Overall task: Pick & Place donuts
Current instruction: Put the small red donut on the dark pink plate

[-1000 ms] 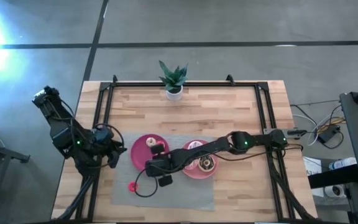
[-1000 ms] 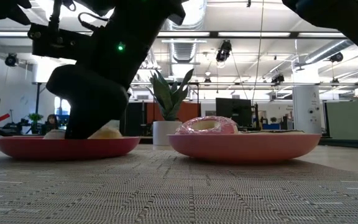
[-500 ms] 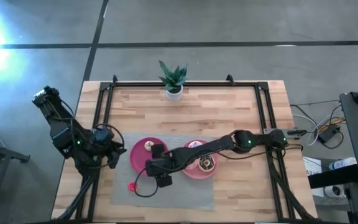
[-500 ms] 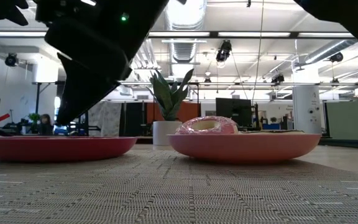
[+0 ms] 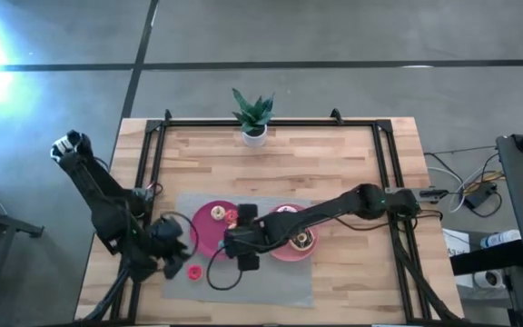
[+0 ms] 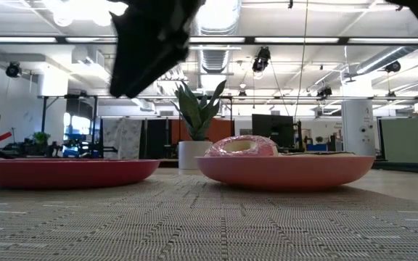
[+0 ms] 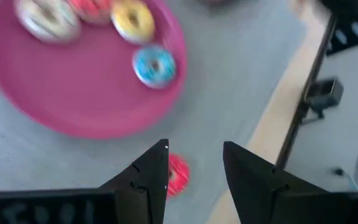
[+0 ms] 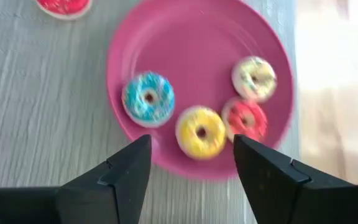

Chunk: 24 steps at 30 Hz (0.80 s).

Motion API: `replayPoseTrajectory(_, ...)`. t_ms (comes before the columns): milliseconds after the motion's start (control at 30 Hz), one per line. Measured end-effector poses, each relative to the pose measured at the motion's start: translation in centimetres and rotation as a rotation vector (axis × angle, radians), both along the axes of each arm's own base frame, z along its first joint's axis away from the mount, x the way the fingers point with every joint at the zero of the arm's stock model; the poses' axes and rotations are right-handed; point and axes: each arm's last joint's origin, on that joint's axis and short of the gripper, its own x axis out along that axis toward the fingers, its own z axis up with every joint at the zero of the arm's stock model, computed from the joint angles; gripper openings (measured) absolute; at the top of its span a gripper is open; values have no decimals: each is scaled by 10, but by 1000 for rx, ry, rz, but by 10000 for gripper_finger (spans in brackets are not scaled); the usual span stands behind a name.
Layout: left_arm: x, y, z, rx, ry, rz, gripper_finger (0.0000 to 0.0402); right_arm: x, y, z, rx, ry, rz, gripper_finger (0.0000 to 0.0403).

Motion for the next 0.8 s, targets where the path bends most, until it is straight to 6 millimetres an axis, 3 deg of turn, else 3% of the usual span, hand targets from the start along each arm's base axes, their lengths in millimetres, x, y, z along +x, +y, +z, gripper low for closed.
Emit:
replayPoseTrajectory(100, 6, -12, -23, -51, 32, -6, 126, -18, 0, 3, 7, 11, -65, 219)
replayPoseTrajectory(300, 8, -17, -66, -122, 143, 69, 126, -70, 2, 2, 26, 4, -239, 219)
replayPoseTrajectory(500, 5, -17, -90, -230, 193, 83, 126, -115, 8, 15, 114, -108, -370, 219)
replayPoseTrajectory(633, 5, -17, -97, -230, 204, 82, 126, -132, 13, 18, 130, -156, -410, 219)
replayPoseTrajectory(800, 8, -20, -110, -193, 263, 85, 126, -135, 16, 9, 136, -142, -434, 219)
